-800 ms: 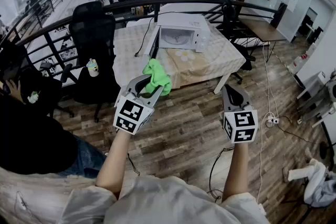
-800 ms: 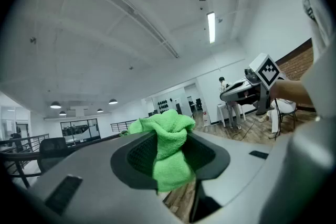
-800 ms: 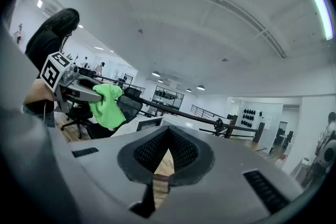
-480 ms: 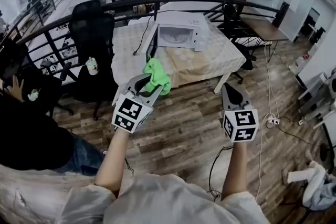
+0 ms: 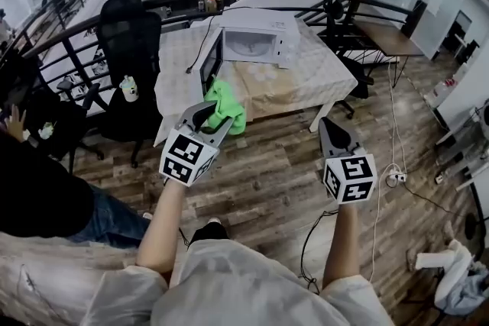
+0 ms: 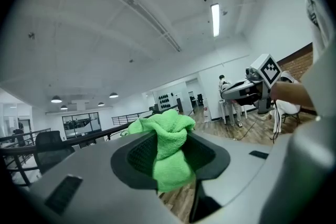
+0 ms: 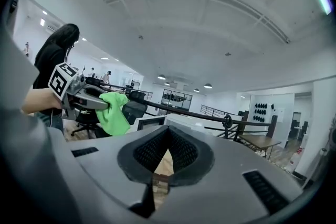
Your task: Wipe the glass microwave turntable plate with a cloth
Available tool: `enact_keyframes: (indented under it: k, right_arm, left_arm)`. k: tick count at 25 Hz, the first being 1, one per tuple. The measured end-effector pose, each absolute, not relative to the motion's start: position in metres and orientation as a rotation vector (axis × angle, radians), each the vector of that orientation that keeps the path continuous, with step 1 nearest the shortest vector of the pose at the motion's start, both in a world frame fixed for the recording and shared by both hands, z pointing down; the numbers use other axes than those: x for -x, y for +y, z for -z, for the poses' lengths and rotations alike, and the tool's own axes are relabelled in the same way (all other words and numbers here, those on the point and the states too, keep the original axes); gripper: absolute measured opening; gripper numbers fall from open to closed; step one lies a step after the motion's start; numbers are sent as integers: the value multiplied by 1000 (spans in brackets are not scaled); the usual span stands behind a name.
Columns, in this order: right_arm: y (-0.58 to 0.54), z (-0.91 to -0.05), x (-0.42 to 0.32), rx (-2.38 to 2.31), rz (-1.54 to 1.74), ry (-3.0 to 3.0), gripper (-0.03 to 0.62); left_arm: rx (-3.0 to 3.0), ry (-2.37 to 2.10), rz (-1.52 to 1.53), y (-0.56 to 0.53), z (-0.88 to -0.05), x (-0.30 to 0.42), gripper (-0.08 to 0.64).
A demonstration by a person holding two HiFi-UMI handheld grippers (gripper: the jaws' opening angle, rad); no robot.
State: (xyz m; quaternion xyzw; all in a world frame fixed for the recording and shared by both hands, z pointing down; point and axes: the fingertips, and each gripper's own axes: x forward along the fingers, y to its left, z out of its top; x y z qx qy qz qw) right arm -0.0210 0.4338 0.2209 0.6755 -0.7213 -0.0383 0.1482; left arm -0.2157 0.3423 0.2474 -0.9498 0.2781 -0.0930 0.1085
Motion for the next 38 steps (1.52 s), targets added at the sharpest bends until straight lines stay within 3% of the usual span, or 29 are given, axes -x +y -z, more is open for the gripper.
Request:
enact_keyframes:
  k: [7,21,38]
  right_arm:
    - [360,-231,-30,-1967,104,-2068,15]
    - [95,-215,-99,-1987,65,-2065,12]
    - [-106,-286,-166,-1911,-73,-2097,14]
  left_arm:
    - [2781,831,253,265,-251,176,160]
    - [2820,840,308,-26,-259,104,161]
    - [2926,1035,456,-192,-344,36,164]
